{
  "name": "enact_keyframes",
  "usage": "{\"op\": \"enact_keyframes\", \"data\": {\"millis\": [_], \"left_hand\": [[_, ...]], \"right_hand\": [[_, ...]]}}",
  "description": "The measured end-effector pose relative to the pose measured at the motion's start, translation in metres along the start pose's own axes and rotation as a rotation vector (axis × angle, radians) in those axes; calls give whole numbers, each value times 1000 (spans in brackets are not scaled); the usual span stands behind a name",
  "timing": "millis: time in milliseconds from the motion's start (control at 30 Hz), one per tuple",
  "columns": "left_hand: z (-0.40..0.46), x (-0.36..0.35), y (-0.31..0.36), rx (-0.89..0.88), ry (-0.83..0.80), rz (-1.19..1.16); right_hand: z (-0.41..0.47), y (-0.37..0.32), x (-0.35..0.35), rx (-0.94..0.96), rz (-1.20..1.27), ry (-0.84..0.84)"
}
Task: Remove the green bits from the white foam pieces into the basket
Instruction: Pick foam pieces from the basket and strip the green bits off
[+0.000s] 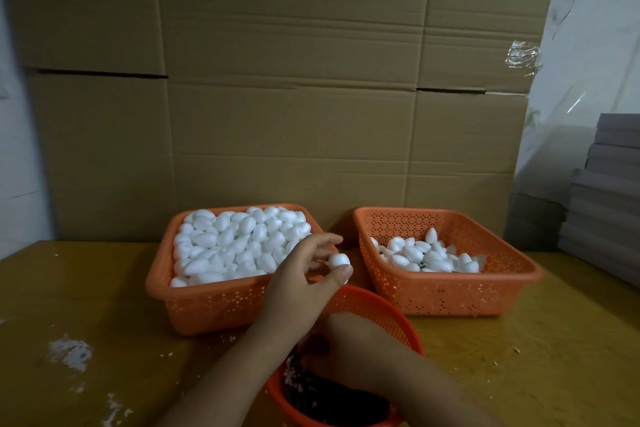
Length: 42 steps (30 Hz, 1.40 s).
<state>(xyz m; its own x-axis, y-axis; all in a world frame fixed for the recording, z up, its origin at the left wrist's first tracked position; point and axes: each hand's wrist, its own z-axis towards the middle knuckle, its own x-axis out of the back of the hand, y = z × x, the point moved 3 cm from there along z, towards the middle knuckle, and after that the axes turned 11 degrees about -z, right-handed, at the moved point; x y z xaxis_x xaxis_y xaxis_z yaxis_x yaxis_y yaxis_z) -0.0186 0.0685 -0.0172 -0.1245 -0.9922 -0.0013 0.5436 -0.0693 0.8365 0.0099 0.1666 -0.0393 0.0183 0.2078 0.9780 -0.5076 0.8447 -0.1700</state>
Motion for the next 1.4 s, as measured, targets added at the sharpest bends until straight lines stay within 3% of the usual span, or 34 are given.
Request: {"op": "enact_keyframes", "data": {"millis": [167,400,700,933,1200,1400], "left_hand": [[0,2,2,-71,19,127],[1,3,0,3,16,124],[3,6,0,148,105,-62],[3,3,-3,152,-22,-56],[2,4,-6,220,-22,-273],[1,3,-4,202,-30,-283]], "right_hand": [[0,0,1,9,14,17],[0,0,-1,7,0,19],[-1,-1,-3,-11,-59,4],[0,0,-3,-22,-70,-16],[0,-1,-3,11,-79,47],[0,0,-4,1,-33,-20]]}}
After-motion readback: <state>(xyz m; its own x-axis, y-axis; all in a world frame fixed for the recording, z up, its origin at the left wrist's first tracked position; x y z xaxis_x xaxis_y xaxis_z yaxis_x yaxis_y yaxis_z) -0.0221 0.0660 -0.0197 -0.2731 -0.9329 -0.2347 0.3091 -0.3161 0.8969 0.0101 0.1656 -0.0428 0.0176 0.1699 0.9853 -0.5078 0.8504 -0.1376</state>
